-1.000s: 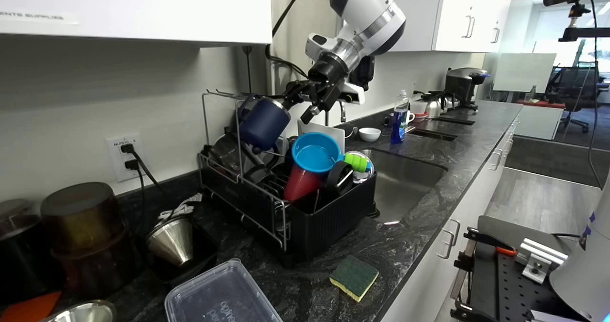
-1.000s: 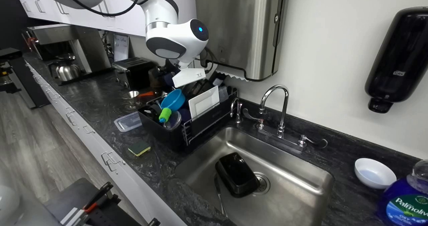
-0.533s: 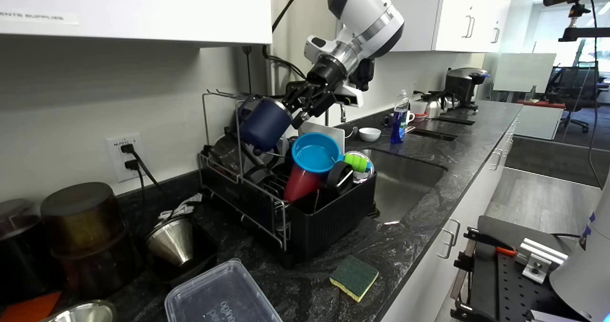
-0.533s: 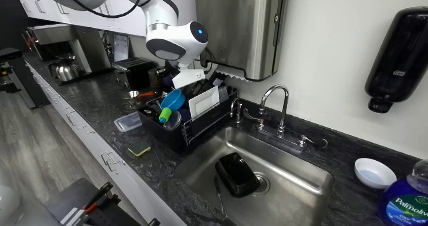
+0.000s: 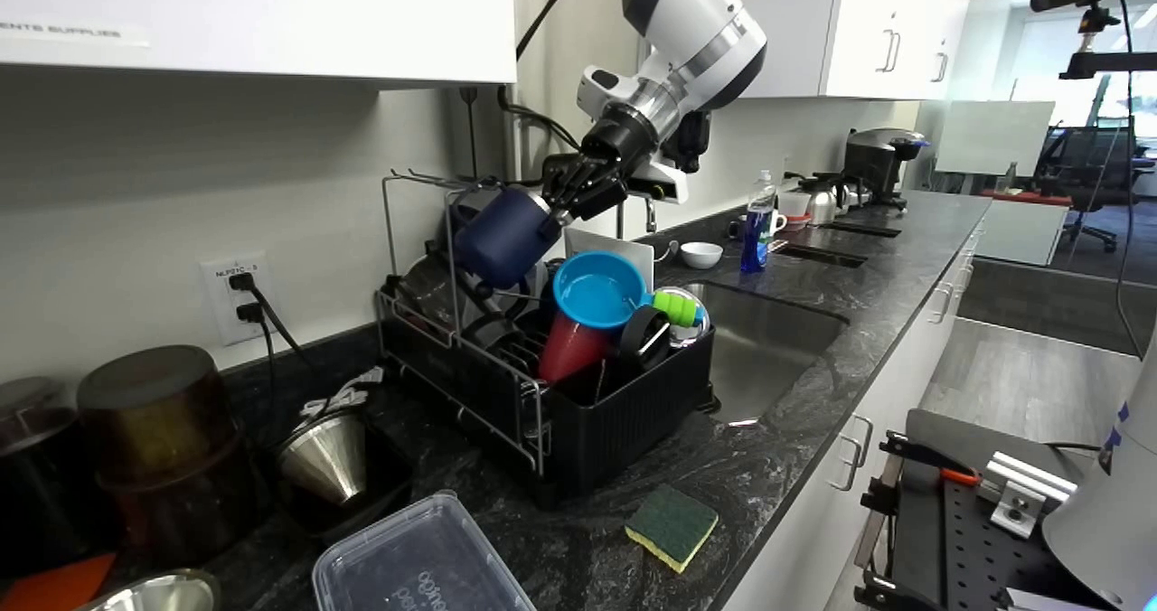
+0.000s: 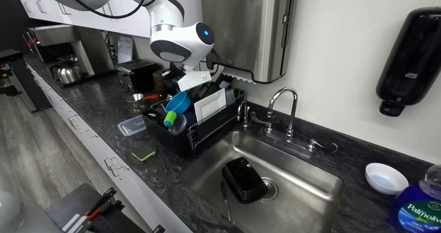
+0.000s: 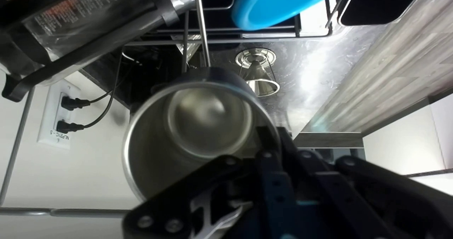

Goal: Put the blue cup in the sink

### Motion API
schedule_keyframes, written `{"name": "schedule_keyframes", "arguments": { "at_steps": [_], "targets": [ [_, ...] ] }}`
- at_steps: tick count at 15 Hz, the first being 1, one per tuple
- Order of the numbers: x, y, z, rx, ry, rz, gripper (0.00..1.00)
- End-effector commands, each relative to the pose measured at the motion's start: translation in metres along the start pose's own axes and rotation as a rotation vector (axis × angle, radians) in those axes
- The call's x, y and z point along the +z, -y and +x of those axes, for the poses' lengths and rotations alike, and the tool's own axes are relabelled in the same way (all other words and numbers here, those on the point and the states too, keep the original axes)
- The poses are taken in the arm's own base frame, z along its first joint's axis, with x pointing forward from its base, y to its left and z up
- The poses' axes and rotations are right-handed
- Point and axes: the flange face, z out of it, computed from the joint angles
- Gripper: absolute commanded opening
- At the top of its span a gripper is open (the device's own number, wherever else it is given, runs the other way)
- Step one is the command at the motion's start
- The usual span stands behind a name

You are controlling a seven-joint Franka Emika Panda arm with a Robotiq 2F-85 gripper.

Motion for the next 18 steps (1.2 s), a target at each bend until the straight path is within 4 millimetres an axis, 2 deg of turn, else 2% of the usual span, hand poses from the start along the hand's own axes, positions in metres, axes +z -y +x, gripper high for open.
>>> {"name": "schedule_keyframes", "arguments": {
  "at_steps": [1,4,8,14,18],
  "targets": [
    [-0.003,0.001,0.001,-0.027,-0.038,-0.007,0.02],
    [-0.005,0.001,0.003,-0.026,-0.046,-0.010,0.02],
    [-0.014,0.003,0.020,-0.022,-0.082,-0.012,0.02],
    [-0.033,0.024,0.046,-0.040,-0.085,0.048,0.02],
    [-0.053,0.035,0.051,-0.058,-0.032,0.068,0.02]
  ]
}}
